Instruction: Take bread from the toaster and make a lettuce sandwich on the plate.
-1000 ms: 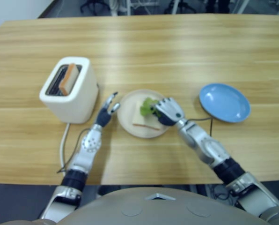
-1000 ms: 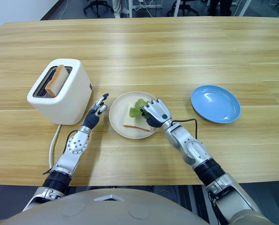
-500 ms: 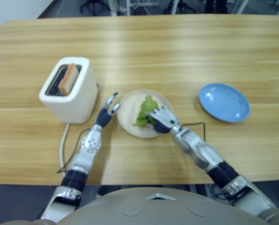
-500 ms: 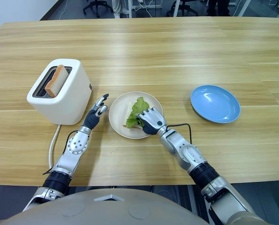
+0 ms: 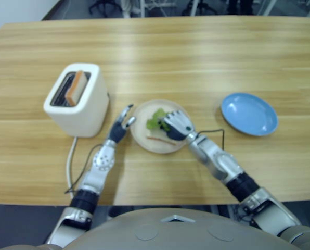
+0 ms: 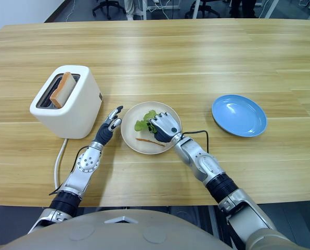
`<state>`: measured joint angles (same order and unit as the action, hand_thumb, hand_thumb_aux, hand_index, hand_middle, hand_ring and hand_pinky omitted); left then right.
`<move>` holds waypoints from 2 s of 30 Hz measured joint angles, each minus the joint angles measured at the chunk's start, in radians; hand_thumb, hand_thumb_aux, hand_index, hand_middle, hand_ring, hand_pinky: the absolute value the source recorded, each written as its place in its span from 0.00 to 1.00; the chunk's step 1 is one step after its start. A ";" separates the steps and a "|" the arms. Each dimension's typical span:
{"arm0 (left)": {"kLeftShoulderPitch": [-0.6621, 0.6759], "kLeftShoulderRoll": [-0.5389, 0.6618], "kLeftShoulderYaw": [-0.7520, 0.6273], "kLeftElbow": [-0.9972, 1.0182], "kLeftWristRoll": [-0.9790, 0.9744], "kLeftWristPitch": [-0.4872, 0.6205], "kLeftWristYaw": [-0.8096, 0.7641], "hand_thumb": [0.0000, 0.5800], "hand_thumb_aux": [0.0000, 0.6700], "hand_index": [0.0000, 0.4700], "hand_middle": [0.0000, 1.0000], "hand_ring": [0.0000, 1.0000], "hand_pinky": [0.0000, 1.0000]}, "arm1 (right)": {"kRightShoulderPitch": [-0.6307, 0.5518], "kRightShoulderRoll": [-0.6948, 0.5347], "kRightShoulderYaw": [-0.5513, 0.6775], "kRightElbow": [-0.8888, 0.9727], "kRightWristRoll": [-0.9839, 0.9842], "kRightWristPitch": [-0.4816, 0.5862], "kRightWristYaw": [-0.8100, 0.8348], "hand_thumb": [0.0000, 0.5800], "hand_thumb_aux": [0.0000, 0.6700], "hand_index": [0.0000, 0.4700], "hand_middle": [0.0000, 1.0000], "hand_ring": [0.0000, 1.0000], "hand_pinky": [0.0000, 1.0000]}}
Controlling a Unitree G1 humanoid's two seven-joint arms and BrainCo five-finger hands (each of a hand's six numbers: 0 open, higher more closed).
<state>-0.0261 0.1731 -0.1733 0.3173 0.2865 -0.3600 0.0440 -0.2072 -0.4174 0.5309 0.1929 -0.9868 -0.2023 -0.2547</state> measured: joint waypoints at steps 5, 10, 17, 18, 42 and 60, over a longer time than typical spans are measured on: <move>0.000 -0.003 -0.004 0.009 0.013 -0.002 0.001 0.00 0.00 0.00 0.00 0.00 0.00 | 0.000 -0.004 -0.001 0.000 -0.001 0.004 0.002 0.30 0.16 0.16 0.04 0.04 0.04; 0.000 -0.003 -0.003 0.009 0.017 -0.003 0.002 0.00 0.00 0.00 0.00 0.00 0.00 | 0.014 -0.035 0.008 0.007 -0.002 0.008 0.046 0.00 0.00 0.00 0.00 0.00 0.00; 0.001 -0.004 -0.003 0.018 0.018 -0.005 0.003 0.00 0.00 0.00 0.00 0.00 0.00 | 0.071 -0.125 -0.022 -0.066 -0.003 0.031 0.084 0.00 0.00 0.00 0.00 0.00 0.00; 0.003 -0.004 -0.002 0.018 0.018 -0.005 0.003 0.00 0.00 0.00 0.00 0.00 0.00 | 0.082 -0.144 -0.030 -0.083 -0.003 0.035 0.089 0.00 0.00 0.00 0.00 0.00 0.00; 0.004 0.148 0.099 -0.615 0.075 0.109 -0.102 0.00 0.00 0.00 0.00 0.00 0.00 | 0.329 -0.054 -0.573 -0.409 0.579 0.049 0.232 0.00 0.00 0.00 0.00 0.00 0.00; -0.074 0.597 0.431 -0.654 0.453 0.407 -0.275 0.00 0.00 0.00 0.00 0.00 0.00 | 0.347 0.064 -0.564 -0.222 0.661 -0.017 0.227 0.00 0.00 0.00 0.00 0.00 0.00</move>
<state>-0.1000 0.7698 0.2581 -0.3368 0.7391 0.0474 -0.2314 0.1395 -0.3536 -0.0328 -0.0291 -0.3260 -0.2190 -0.0273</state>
